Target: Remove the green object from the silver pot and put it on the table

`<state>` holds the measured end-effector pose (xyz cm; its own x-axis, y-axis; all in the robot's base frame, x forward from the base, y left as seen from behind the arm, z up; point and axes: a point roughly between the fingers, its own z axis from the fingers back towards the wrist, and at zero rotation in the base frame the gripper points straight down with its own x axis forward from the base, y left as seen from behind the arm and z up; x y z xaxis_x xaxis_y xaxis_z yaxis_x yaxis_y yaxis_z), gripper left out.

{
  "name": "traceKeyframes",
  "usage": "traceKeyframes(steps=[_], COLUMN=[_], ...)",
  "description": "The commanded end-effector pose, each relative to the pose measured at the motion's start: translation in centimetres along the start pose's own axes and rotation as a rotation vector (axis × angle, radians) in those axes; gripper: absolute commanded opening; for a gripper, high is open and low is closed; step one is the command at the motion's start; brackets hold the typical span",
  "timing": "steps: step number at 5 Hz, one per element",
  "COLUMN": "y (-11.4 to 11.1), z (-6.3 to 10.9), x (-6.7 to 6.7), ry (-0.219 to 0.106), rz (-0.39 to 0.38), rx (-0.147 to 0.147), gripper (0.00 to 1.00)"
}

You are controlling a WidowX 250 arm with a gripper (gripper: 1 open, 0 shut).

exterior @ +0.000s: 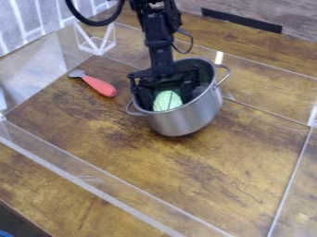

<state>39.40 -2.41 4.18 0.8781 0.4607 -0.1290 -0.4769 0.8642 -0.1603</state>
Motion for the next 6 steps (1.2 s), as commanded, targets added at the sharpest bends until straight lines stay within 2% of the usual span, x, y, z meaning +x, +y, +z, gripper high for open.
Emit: traceKeyframes(steps=[1,3,5,6], y=[-0.9,-0.5,-1.0,-0.8], z=[4.5,4.1,4.4,4.5], x=[-0.3,0.0,-1.7,-2.0], ry=[-0.088,-0.084,-0.078,-0.074], rz=[-0.024,-0.050,-0.089,-0.111], rx=[-0.044,-0.044,-0.042,-0.041], gripper=[0.00,0.00,0.00,0.00])
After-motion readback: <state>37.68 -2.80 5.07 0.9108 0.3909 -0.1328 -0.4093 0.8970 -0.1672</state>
